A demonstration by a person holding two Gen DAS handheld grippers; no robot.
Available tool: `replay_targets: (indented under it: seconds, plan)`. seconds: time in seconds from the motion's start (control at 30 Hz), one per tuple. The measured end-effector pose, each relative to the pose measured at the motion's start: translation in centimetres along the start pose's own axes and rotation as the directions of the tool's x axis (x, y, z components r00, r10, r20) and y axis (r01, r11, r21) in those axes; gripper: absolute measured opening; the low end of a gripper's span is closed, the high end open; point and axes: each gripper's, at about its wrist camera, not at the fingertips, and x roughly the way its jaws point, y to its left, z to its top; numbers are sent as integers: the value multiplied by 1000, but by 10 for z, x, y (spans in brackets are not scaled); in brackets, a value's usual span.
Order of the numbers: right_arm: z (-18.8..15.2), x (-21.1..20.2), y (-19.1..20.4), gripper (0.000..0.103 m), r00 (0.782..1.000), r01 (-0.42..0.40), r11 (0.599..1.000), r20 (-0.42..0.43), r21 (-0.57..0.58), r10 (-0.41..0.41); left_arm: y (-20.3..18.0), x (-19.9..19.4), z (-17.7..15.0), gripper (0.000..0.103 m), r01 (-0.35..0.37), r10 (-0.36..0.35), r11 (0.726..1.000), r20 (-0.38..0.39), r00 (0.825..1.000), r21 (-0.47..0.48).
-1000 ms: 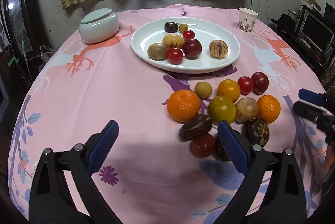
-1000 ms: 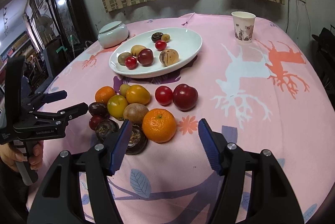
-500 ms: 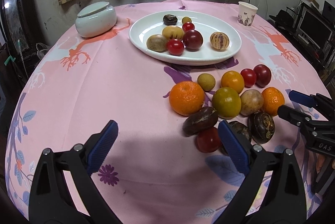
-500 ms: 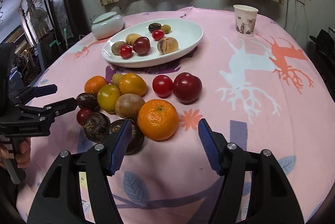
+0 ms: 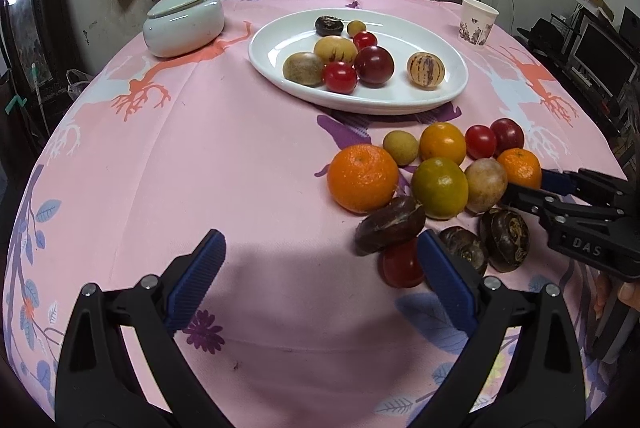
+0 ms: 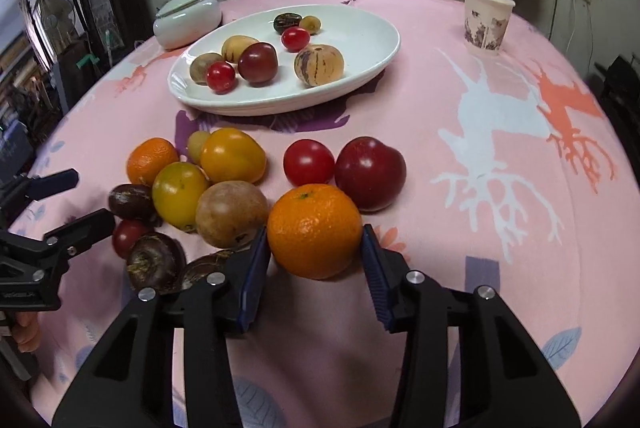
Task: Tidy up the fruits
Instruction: 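Grasp a mandarin orange with the right tool while the left tool grasps a dark brown oval fruit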
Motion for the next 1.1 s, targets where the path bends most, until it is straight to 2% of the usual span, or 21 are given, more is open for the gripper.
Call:
replay_targets:
  seconds: [0.33, 0.47, 0.6, 0.67, 0.73, 0.8, 0.9, 1.0, 1.1]
  plan:
    - [-28, -44, -34, 46, 998, -26, 996, 51, 81, 22, -7, -2, -1, 98, 10, -10, 1000, 18, 1000, 18]
    - [-27, -51, -30, 46, 996, -54, 997, 70, 61, 50, -16, -1, -4, 98, 36, -37, 998, 19, 999, 42]
    - [-27, -57, -22, 46, 994, -79, 997, 83, 26, 76, -17, 3, -4, 97, 31, -32, 998, 22, 999, 46]
    - [-27, -57, -18, 46, 993, -91, 996, 82, 16, 90, -18, 5, -4, 86, 32, -34, 998, 28, 999, 55]
    - [-27, -56, -16, 46, 993, -94, 996, 78, 8, 94, -21, 6, -4, 63, 75, -77, 995, 26, 997, 71]
    - [-27, -54, -14, 46, 992, -100, 995, 71, 1, 100, -26, 8, -3, 53, 107, -109, 991, 24, 994, 84]
    - [-28, -52, -10, 46, 992, -106, 994, 62, -6, 106, -31, 13, -4, 51, 96, -99, 991, 30, 995, 93]
    - [-28, -51, -8, 46, 992, -105, 994, 64, -14, 105, -32, 20, -4, 45, 139, -141, 987, 18, 990, 78]
    - [-28, -52, -7, 46, 992, -99, 995, 71, -17, 100, -32, 16, -4, 41, 152, -154, 985, 18, 988, 78]
